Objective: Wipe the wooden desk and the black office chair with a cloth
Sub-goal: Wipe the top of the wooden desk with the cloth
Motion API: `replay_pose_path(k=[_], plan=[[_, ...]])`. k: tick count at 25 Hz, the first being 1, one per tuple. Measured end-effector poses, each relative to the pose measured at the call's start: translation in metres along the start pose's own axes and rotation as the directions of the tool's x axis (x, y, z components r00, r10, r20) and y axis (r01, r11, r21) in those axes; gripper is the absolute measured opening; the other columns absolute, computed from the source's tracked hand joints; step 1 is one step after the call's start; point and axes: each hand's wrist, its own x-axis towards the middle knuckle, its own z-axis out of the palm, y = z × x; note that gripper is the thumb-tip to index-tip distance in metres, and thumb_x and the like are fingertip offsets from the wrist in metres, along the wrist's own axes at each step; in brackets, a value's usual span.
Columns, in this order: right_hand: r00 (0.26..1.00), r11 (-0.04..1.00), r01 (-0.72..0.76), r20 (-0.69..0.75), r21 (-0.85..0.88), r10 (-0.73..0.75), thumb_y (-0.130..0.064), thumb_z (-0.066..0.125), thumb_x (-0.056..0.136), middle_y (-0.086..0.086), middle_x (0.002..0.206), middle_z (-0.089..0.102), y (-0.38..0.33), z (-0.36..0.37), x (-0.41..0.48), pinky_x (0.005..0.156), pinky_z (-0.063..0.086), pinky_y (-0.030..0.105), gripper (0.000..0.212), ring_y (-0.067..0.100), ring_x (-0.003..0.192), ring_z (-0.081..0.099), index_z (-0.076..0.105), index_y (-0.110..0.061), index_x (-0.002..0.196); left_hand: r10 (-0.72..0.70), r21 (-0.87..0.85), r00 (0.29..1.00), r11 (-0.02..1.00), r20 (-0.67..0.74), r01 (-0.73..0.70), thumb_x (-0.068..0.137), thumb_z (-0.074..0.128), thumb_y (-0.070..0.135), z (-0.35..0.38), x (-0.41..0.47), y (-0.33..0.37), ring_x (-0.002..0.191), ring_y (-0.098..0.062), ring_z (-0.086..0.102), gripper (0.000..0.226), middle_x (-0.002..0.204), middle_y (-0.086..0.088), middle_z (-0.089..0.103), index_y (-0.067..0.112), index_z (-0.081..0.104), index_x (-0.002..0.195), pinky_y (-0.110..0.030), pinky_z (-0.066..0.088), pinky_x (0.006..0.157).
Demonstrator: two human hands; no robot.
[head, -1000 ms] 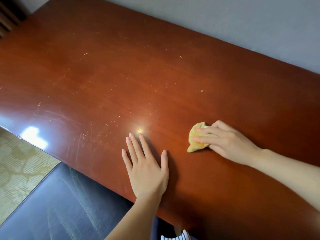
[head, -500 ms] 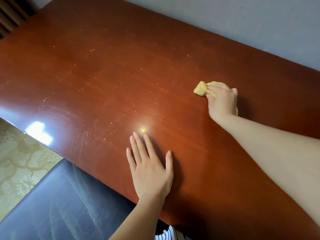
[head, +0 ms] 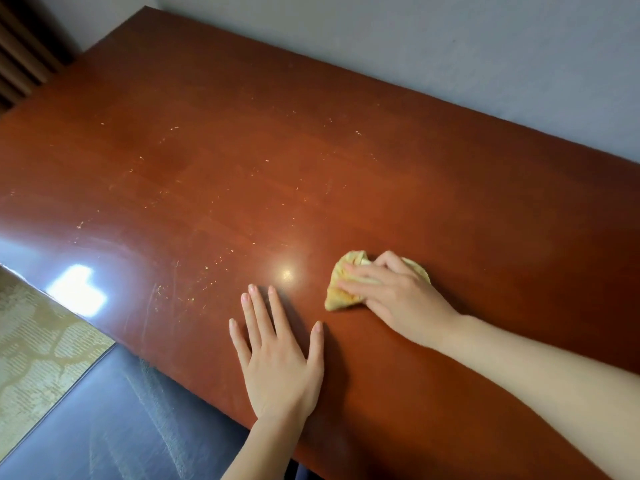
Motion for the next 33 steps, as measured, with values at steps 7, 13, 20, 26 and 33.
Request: replay_pose_path(k=[7, 13, 20, 26, 33], plan=[[0.981, 0.990, 0.132, 0.148, -0.053, -0.123, -0.006, 0.082, 0.066, -0.005, 0.122, 0.062, 0.059, -0.043, -0.081, 0.077, 0.056, 0.033, 0.056, 0.014, 0.089, 0.058, 0.068, -0.025, 0.117, 0.211, -0.010, 0.976, 0.977, -0.044, -0.212, 0.091, 0.025, 0.049, -0.014, 0.033, 0.034, 0.147, -0.026, -0.003, 0.072, 0.158, -0.014, 0.007, 0.006, 0.024, 0.149, -0.045, -0.009, 0.116], [0.972, 0.972, -0.234, -0.020, 0.021, 0.235, 0.011, 0.073, 0.071, -0.001, 0.126, 0.058, 0.116, -0.060, -0.073, 0.093, 0.048, 0.034, 0.058, 0.010, 0.101, 0.045, 0.063, -0.019, 0.120, 0.301, 0.035, 0.953, 0.953, 0.026, -0.302, 0.091, 0.010, 0.052, 0.005, 0.092, 0.079, 0.144, -0.022, -0.021, 0.074, 0.158, -0.008, -0.012, 0.012, 0.007, 0.152, -0.042, -0.020, 0.114], [0.684, 0.744, -0.661, -0.330, 0.096, 0.650, -0.007, 0.055, 0.093, 0.005, 0.131, 0.055, 0.151, -0.056, 0.008, 0.095, 0.032, 0.024, 0.034, 0.027, 0.110, 0.041, 0.061, -0.017, 0.125, 0.283, 0.017, 0.958, 0.959, 0.054, -0.285, 0.094, 0.009, 0.052, 0.021, 0.107, 0.082, 0.146, -0.018, -0.018, 0.072, 0.160, -0.008, -0.007, 0.011, 0.006, 0.152, -0.039, -0.015, 0.117], [0.620, 0.671, -0.739, -0.328, 0.063, 0.713, -0.016, 0.047, 0.097, -0.004, 0.139, 0.049, 0.137, -0.039, 0.085, 0.094, 0.037, 0.031, 0.034, 0.026, 0.113, 0.041, 0.057, -0.026, 0.129, 0.269, -0.034, 0.962, 0.963, 0.054, -0.267, 0.095, 0.012, 0.049, 0.022, 0.108, 0.083, 0.147, -0.016, -0.013, 0.070, 0.160, -0.006, -0.002, 0.010, 0.010, 0.152, -0.037, -0.009, 0.119], [0.956, 0.958, -0.286, -0.064, 0.018, 0.286, -0.015, 0.056, 0.092, -0.003, 0.138, 0.051, 0.086, -0.025, 0.055, 0.092, 0.039, 0.036, 0.037, 0.026, 0.102, 0.045, 0.059, -0.025, 0.127, 0.287, -0.050, 0.958, 0.957, 0.029, -0.285, 0.094, 0.016, 0.046, 0.023, 0.110, 0.081, 0.146, -0.015, -0.010, 0.068, 0.160, -0.008, 0.003, 0.008, 0.015, 0.151, -0.034, -0.009, 0.118]])
